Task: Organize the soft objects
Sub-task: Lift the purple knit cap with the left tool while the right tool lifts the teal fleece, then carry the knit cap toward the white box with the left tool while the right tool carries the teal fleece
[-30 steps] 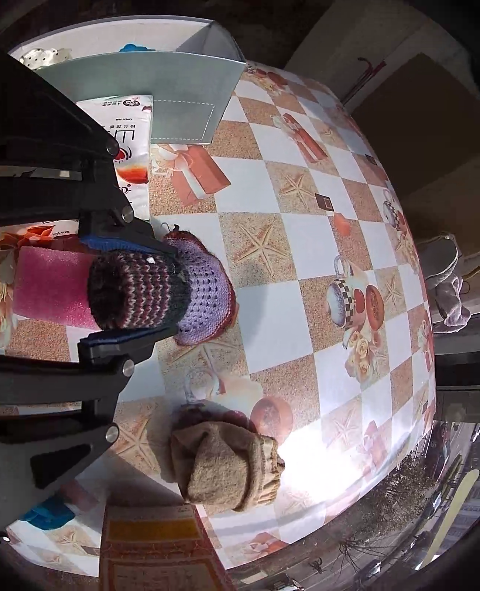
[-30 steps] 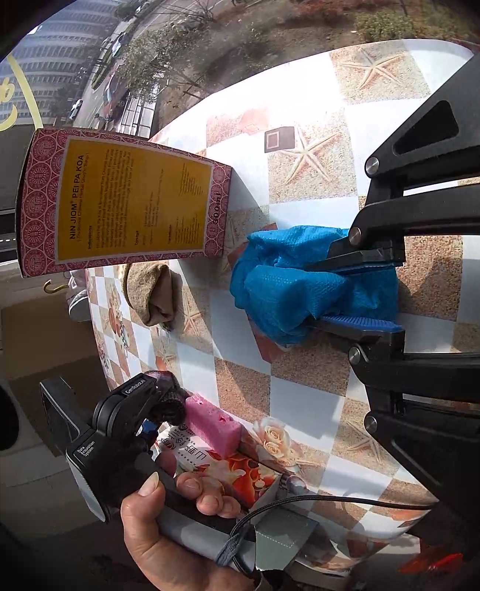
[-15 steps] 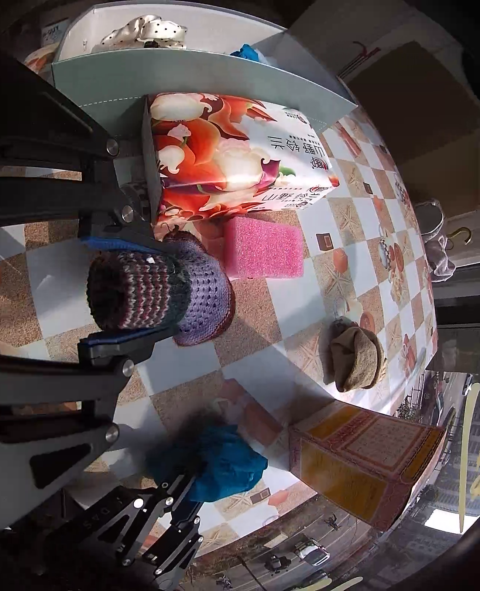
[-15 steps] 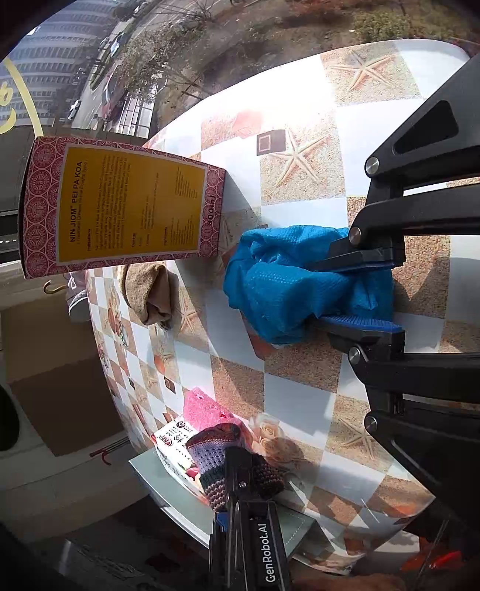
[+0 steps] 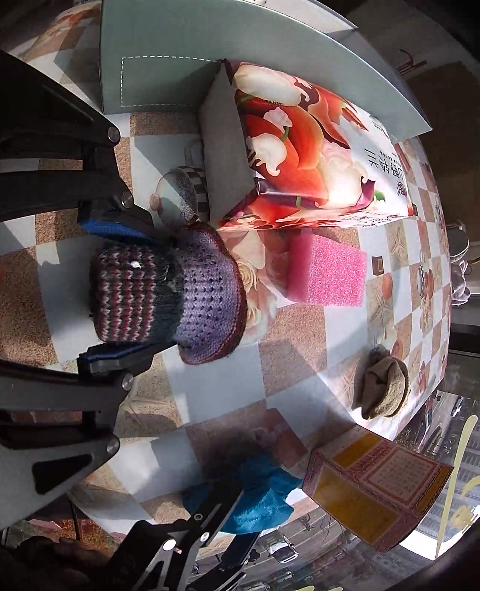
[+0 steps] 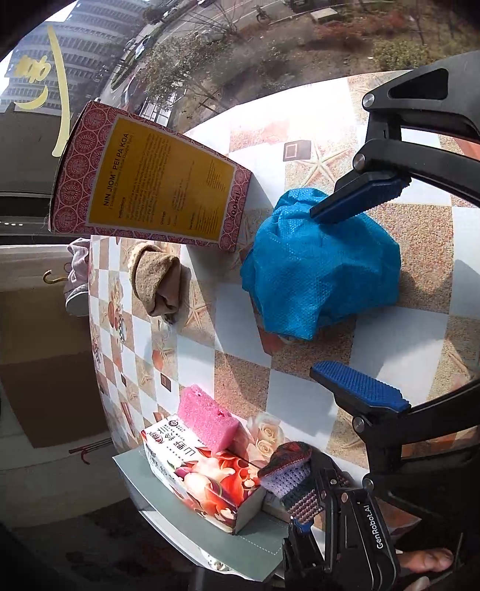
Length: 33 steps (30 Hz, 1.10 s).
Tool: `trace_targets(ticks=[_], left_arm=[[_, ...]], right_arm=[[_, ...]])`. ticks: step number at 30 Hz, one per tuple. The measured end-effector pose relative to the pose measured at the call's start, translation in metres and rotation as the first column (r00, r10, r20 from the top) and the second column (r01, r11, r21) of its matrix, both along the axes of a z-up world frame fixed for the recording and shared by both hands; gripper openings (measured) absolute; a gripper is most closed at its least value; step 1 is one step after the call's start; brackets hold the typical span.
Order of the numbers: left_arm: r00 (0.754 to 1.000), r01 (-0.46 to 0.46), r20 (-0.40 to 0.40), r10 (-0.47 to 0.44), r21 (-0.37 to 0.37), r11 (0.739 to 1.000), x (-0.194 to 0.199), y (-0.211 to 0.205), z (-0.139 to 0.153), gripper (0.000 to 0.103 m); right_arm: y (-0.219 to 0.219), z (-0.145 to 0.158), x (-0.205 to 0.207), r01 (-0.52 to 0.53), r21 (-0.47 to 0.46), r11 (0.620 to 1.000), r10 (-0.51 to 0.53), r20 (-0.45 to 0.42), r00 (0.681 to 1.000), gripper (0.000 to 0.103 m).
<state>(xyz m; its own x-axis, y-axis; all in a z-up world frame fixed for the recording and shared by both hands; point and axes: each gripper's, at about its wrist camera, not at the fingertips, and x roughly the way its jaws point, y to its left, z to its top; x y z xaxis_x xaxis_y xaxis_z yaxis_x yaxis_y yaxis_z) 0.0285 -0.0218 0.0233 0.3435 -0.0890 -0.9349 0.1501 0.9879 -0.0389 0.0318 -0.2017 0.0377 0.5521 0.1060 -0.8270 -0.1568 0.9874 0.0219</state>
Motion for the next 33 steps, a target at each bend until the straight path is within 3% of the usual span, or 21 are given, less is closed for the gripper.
trace_targets(ticks=[4, 6, 8, 9, 12, 16, 19, 21, 23, 29, 33], left_arm=[[1.000, 0.001, 0.008, -0.001, -0.015, 1.000, 0.001, 0.002, 0.001, 0.055], [1.000, -0.017, 0.014, 0.018, -0.023, 1.000, 0.003, 0.004, 0.000, 0.055], [1.000, -0.016, 0.021, 0.016, -0.019, 1.000, 0.000, 0.005, 0.000, 0.047], [1.000, -0.016, 0.024, 0.016, -0.024, 1.000, -0.002, 0.005, 0.002, 0.041], [0.998, -0.028, 0.057, 0.030, -0.033, 0.999, -0.012, 0.006, 0.008, 0.038], [0.994, 0.039, 0.105, -0.035, -0.031, 0.999, -0.029, -0.013, 0.010, 0.038], [0.993, 0.087, 0.088, -0.083, -0.040, 0.995, -0.030, -0.025, 0.004, 0.038], [0.994, 0.093, 0.057, -0.090, -0.049, 0.994, -0.027, -0.030, -0.005, 0.039], [0.992, 0.106, 0.074, -0.104, -0.021, 0.994, -0.029, -0.035, -0.008, 0.040], [0.988, 0.120, 0.095, -0.120, -0.001, 0.993, -0.032, -0.037, -0.009, 0.041], [0.986, 0.132, 0.097, -0.135, 0.034, 0.991, -0.033, -0.040, -0.008, 0.041]], right_arm=[[0.001, -0.002, 0.015, 0.006, -0.008, 1.000, -0.006, 0.000, 1.000, 0.078], [0.004, -0.011, 0.024, -0.009, -0.031, 0.999, 0.007, -0.045, 0.999, 0.078], [0.002, -0.018, 0.026, -0.003, -0.017, 1.000, 0.002, -0.080, 0.997, 0.066], [0.000, -0.019, 0.025, 0.001, 0.007, 1.000, 0.000, -0.097, 0.995, 0.047], [-0.007, -0.017, 0.012, 0.016, 0.042, 0.999, -0.013, -0.083, 0.996, 0.033], [-0.014, -0.013, -0.014, 0.037, 0.065, 0.997, -0.032, -0.078, 0.996, 0.032], [-0.018, -0.008, -0.030, 0.043, 0.048, 0.998, -0.040, -0.065, 0.997, 0.032], [-0.019, -0.009, -0.037, 0.043, 0.031, 0.999, -0.041, -0.059, 0.997, 0.032], [-0.018, -0.020, -0.037, 0.037, 0.029, 0.999, -0.034, -0.093, 0.995, 0.032], [-0.007, -0.023, -0.042, 0.017, -0.021, 1.000, -0.018, -0.042, 0.999, 0.032], [-0.010, -0.022, -0.043, 0.023, 0.001, 1.000, -0.023, -0.045, 0.999, 0.032]])
